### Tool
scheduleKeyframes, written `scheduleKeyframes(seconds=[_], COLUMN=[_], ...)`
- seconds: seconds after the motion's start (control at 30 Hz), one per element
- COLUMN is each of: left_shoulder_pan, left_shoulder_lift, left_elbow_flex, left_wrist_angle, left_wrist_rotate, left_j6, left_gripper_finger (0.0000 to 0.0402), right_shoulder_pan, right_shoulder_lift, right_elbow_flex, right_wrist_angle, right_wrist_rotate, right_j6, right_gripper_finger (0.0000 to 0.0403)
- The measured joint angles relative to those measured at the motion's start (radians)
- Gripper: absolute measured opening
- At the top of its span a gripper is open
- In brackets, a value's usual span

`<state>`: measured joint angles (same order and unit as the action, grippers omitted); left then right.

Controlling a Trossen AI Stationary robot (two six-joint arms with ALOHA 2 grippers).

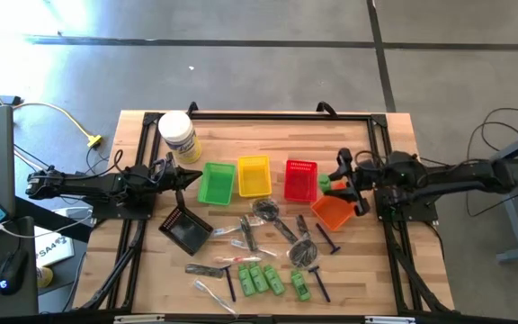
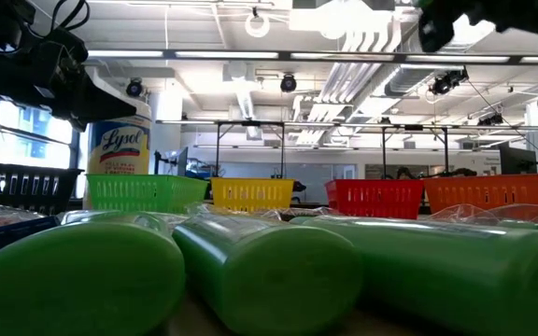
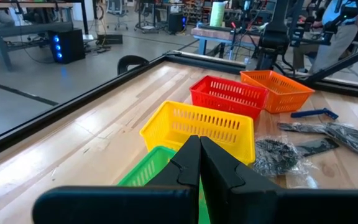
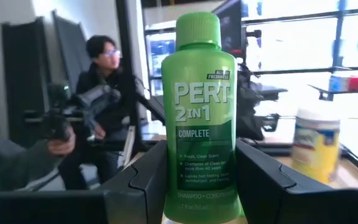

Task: Pick & Place Travel size toiletries
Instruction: Put the green shampoo into yellow basket

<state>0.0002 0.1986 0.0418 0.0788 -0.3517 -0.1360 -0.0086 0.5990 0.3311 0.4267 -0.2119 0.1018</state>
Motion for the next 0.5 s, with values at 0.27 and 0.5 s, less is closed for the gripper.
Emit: scheduleKeyframes(seconds=[0.27, 0.5], left_shoulder_pan=[0.0, 0.0], left_shoulder_lift=[0.0, 0.0], left_elbow_flex=[0.0, 0.0], left_wrist_angle=[0.0, 0.0], left_wrist_rotate=[-0.001, -0.002], left_j6=[0.0, 0.0], left_gripper_finger=[0.0002, 0.0002], right_shoulder_pan=[0.0, 0.0], right_shoulder_lift=[-0.162, -0.222], right_elbow_flex=[-0.175, -0.273], right_wrist_angle=[0.105, 0.136], right_wrist_rotate=[0.033, 0.047], right_j6=[0.029, 0.044], right_gripper_finger=[0.0151, 0.0153])
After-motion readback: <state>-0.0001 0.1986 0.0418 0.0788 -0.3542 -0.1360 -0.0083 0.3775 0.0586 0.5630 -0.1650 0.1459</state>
